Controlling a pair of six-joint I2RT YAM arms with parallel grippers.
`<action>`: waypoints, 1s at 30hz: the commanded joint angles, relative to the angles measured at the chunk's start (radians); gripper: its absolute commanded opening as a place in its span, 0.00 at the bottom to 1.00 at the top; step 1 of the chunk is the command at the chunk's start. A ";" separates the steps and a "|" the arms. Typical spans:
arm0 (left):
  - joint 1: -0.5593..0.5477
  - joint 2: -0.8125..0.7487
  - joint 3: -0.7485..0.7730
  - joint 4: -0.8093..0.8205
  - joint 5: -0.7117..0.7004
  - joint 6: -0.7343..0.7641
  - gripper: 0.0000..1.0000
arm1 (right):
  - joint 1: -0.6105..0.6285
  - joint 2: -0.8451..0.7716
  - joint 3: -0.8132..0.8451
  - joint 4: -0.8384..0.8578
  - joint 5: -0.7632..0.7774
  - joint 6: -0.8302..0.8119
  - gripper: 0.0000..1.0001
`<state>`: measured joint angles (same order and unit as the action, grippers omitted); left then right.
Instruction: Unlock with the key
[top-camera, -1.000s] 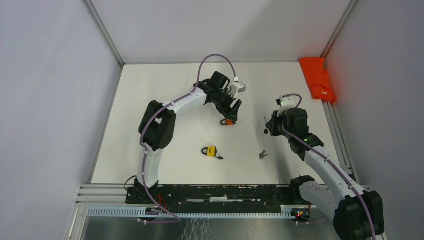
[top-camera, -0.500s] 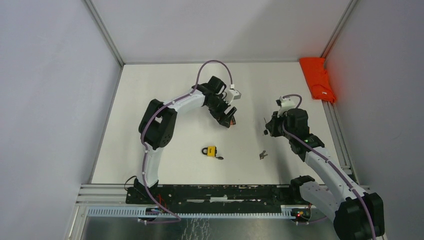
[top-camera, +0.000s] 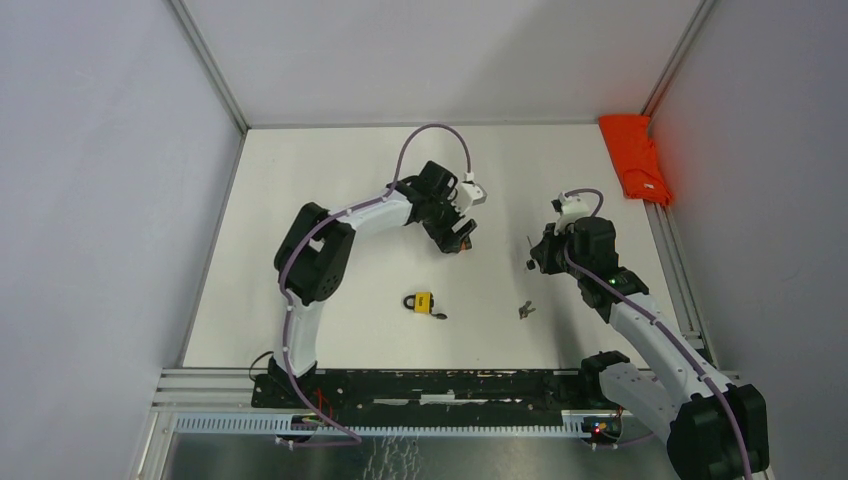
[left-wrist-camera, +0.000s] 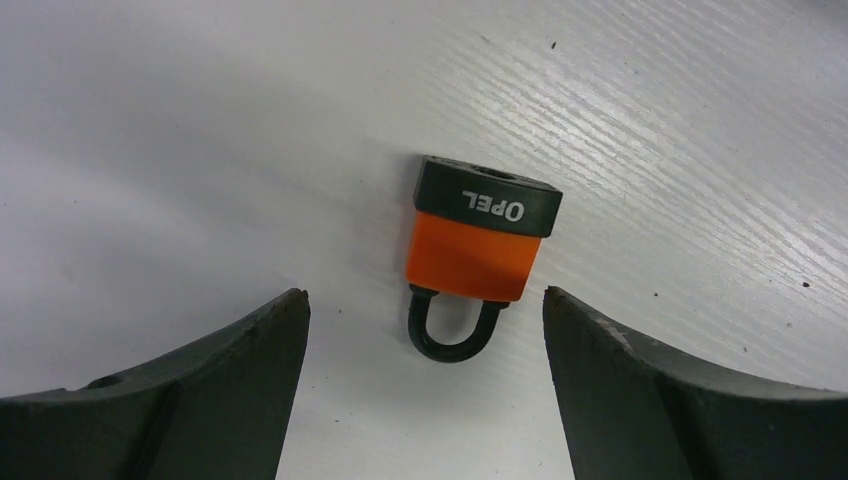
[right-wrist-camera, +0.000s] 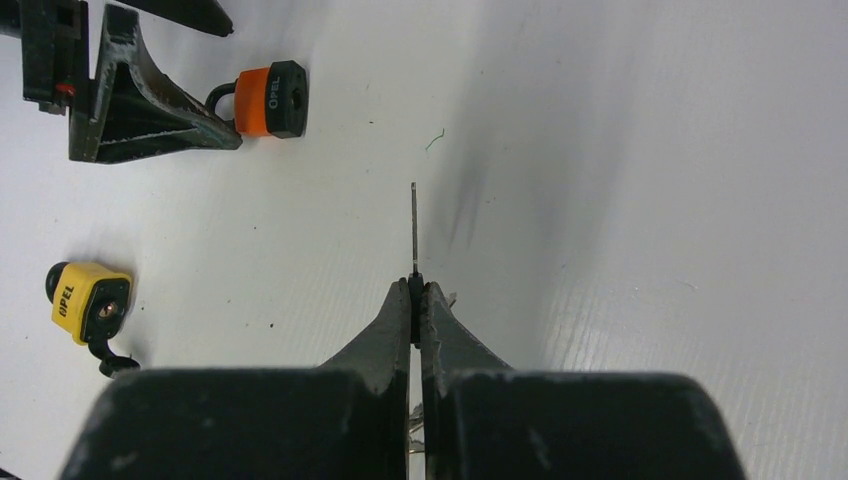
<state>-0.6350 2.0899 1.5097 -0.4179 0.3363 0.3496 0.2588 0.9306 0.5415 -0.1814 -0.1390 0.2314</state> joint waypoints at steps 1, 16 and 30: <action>-0.047 -0.005 0.045 0.004 -0.071 0.084 0.91 | -0.005 -0.006 0.011 0.021 -0.002 0.005 0.00; -0.082 0.024 0.001 0.005 -0.023 0.074 0.89 | -0.005 -0.012 0.003 0.019 0.003 0.005 0.00; -0.081 0.101 0.057 -0.063 -0.020 0.067 0.51 | -0.007 -0.017 -0.005 0.022 0.009 0.011 0.00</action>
<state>-0.7147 2.1422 1.5536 -0.4171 0.2947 0.4007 0.2588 0.9302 0.5415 -0.1818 -0.1379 0.2314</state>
